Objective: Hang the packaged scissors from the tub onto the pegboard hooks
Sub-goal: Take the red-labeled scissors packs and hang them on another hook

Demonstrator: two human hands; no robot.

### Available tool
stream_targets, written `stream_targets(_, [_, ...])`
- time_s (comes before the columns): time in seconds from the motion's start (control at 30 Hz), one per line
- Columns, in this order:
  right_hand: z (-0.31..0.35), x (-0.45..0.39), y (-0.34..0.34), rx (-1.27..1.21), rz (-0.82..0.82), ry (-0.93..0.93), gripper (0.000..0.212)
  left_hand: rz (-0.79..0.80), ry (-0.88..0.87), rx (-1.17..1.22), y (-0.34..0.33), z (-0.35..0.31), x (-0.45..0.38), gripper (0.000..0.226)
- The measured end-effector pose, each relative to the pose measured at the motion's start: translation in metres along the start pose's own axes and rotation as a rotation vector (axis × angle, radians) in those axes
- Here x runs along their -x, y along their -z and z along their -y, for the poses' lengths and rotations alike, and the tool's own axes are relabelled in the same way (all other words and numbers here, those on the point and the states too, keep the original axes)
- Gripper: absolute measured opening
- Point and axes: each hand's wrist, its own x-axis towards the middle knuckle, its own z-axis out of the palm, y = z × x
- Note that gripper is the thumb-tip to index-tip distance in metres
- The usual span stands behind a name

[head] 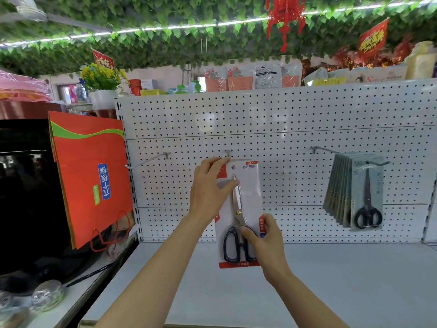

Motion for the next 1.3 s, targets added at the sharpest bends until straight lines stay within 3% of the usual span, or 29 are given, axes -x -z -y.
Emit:
stream_targets(0.4, [-0.007,-0.015,-0.007,0.003,0.001,-0.060,0.032,0.047,0.024,-0.096,-0.009,0.008,-0.013,0.059])
stream_targets(0.77, [-0.024,-0.062,-0.019,0.113,0.119,-0.154,0.027,0.085,0.071,-0.237,-0.028,0.023,-0.036,0.053])
stream_targets(1.13, [-0.029,-0.078,-0.011,0.429,0.099,-0.027,0.025,0.139,0.060,-0.305,-0.024,0.026,-0.036,0.064])
stream_targets(1.3, [-0.014,-0.071,0.008,0.526,0.085,0.038,0.050,0.204,0.081,-0.362,-0.012,0.019,-0.030,0.078])
